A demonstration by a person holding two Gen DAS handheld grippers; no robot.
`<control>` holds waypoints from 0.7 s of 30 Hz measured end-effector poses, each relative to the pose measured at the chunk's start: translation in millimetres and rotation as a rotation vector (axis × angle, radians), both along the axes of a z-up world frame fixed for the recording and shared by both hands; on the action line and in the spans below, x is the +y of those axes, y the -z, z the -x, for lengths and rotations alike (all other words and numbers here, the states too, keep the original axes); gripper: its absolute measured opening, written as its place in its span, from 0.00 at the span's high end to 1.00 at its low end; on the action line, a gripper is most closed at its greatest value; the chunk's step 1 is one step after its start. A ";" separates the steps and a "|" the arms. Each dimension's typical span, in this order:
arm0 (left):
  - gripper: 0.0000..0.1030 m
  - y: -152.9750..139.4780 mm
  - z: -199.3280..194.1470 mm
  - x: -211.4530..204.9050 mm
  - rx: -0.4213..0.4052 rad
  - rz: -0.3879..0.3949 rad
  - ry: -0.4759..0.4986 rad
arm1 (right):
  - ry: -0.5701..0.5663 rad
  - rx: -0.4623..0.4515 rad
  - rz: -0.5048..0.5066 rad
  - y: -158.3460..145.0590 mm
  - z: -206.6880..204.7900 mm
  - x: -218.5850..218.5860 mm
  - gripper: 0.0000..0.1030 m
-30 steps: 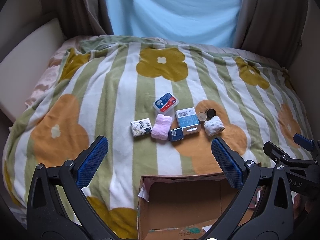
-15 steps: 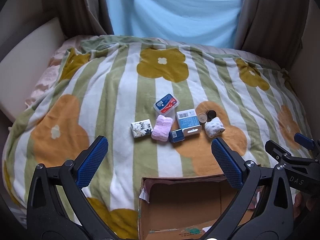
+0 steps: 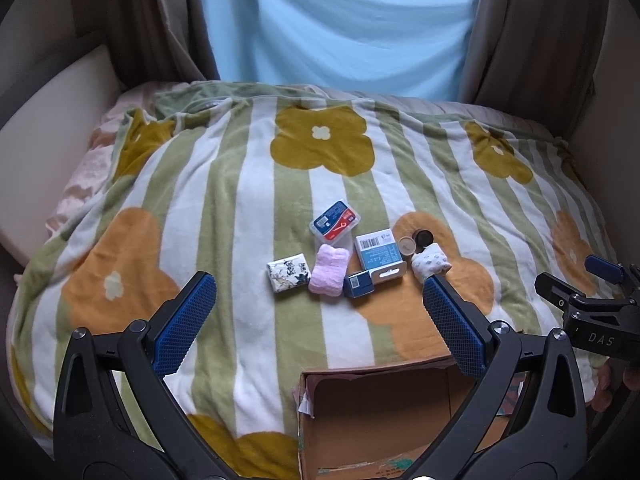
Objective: Organize objects
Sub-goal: 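Grasp the red-and-blue floss box with the left tool while the right tool grasps the white sock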
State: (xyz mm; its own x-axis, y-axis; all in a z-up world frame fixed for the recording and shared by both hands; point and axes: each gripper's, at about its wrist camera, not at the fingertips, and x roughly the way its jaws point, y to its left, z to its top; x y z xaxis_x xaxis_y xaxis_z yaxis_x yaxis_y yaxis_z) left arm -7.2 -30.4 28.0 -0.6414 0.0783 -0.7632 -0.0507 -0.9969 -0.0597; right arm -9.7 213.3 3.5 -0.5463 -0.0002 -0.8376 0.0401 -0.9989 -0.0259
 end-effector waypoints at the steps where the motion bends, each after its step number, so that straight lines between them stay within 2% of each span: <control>1: 0.00 -1.1 7.4 -2.4 0.003 -0.005 0.023 | -0.011 -0.002 0.010 -0.8 5.2 1.6 0.01; 4: 0.00 1.5 34.1 -6.7 0.017 -0.005 0.098 | -0.066 -0.009 -0.011 1.7 20.2 2.1 0.01; 9: 0.00 25.9 85.8 3.2 0.047 0.098 0.252 | -0.138 -0.056 -0.004 23.2 55.5 7.6 0.01; 12: 0.00 53.8 119.3 14.5 0.015 0.117 0.348 | -0.201 -0.097 -0.032 47.1 78.3 5.7 0.01; 17: 0.01 114.6 166.5 31.3 -0.040 0.181 0.458 | -0.283 -0.216 -0.010 103.9 115.8 9.5 0.01; 21: 0.10 165.9 198.9 40.3 -0.110 0.213 0.508 | -0.302 -0.289 -0.021 143.8 137.8 13.7 0.01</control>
State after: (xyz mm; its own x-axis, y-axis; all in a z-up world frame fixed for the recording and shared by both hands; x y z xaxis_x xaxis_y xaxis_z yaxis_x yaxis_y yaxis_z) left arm -206.1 9.9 -137.9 -0.4788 0.1933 -0.8564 -0.5324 -0.8396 0.1081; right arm -147.5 227.0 -140.3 -0.2667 -0.1056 -0.9580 0.3398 -0.9405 0.0091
